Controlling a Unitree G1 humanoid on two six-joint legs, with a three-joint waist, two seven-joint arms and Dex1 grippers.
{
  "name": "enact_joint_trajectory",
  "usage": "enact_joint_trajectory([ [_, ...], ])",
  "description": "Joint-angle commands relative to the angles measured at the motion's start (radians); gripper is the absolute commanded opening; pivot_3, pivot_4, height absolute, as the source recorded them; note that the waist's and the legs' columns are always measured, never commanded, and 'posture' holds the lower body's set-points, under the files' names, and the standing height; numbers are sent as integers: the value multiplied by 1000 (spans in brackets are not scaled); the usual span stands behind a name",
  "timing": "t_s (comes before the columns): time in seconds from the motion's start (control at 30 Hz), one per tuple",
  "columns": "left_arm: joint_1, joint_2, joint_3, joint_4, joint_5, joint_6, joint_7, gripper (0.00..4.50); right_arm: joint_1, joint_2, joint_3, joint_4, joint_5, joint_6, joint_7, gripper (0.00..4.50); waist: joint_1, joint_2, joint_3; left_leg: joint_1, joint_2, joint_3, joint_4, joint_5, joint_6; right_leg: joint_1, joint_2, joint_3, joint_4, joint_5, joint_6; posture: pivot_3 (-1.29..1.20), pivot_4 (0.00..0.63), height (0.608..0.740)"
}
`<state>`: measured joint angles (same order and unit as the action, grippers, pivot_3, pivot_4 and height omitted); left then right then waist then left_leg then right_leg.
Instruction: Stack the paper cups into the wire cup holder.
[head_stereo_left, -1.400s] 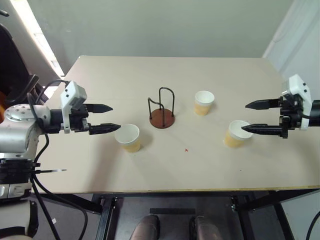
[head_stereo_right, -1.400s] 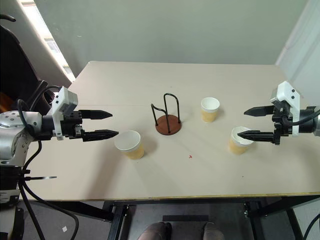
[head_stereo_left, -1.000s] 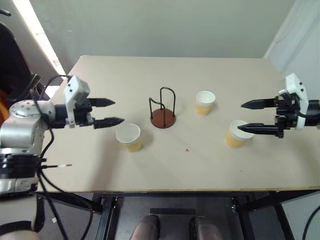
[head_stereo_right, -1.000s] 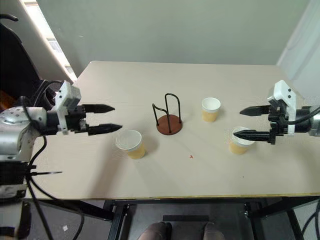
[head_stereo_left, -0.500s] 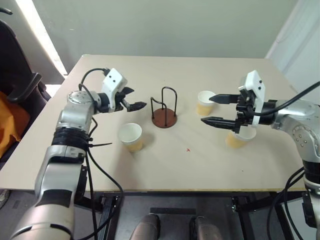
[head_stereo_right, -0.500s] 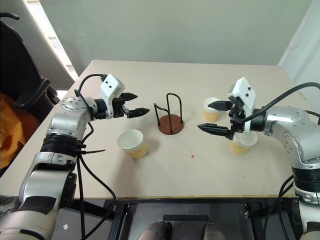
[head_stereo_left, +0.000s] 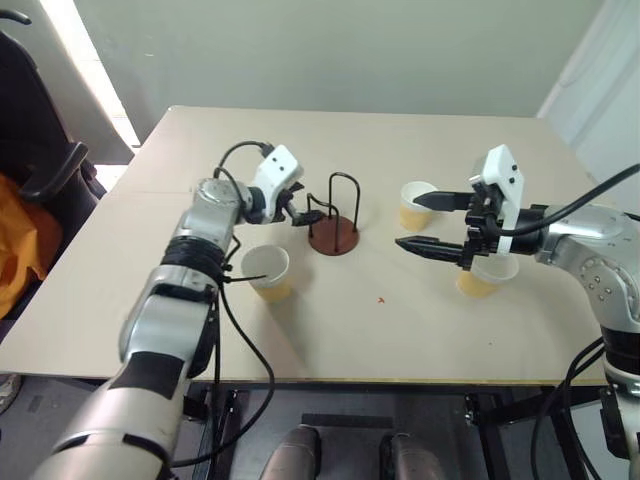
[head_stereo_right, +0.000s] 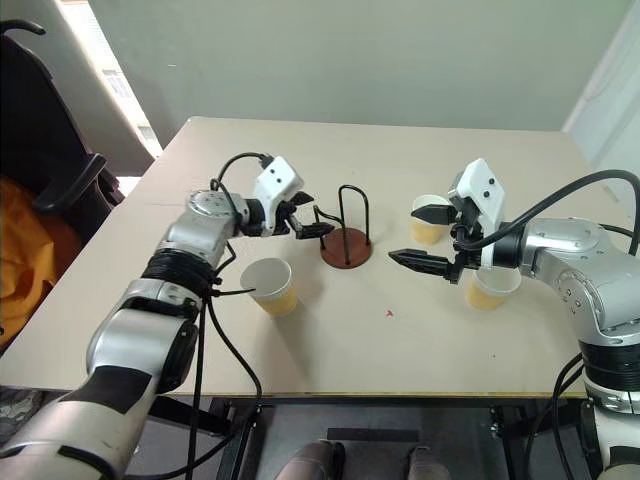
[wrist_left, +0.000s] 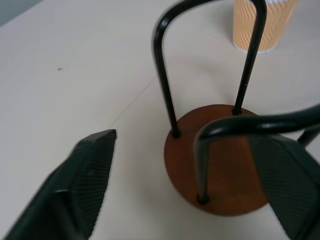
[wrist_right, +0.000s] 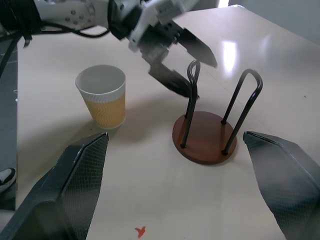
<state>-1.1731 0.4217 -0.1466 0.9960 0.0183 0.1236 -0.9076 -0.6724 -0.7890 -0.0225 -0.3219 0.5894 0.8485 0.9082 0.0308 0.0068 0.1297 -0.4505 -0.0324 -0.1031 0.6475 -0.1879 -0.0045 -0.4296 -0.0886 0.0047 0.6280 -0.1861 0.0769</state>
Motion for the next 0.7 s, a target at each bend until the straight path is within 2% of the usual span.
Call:
enact_joint_trajectory([
  [0.03,-39,6,7,13,17,-36,-3,3221,4,-30,-31,-21,0,-12,1,4500,1,0,0,-1,0,0,0,0,0,-1,0,0,0,0,0,0,150,740],
  [0.27,-8,40,4,-15,37,-22,-29,584,10,-47,-35,-16,0,-21,1,4500,3,0,0,-2,0,1,0,0,0,-3,0,0,0,0,1,0,150,740],
  [0.33,7,41,3,-38,32,-10,-48,7,9,-47,-33,-14,0,-24,0,4500,2,0,0,-3,0,1,0,0,0,-3,0,0,0,0,1,0,150,740],
  [0.47,46,28,21,-155,-29,9,-153,7,37,-101,-17,-22,-2,-39,70,4500,4,0,0,-3,0,1,1,1,1,-3,0,0,0,1,1,0,150,740],
  [0.57,78,10,55,-330,-159,114,-296,7,98,-193,-24,-43,12,-80,198,4500,15,0,0,-5,-1,0,1,1,1,-3,0,0,0,1,2,0,150,740],
  [0.7,167,16,-1,-565,-222,213,-414,7,139,-256,-47,-50,35,-109,283,4500,18,0,0,-6,-1,1,2,1,1,-3,0,1,-1,1,2,0,150,740],
])
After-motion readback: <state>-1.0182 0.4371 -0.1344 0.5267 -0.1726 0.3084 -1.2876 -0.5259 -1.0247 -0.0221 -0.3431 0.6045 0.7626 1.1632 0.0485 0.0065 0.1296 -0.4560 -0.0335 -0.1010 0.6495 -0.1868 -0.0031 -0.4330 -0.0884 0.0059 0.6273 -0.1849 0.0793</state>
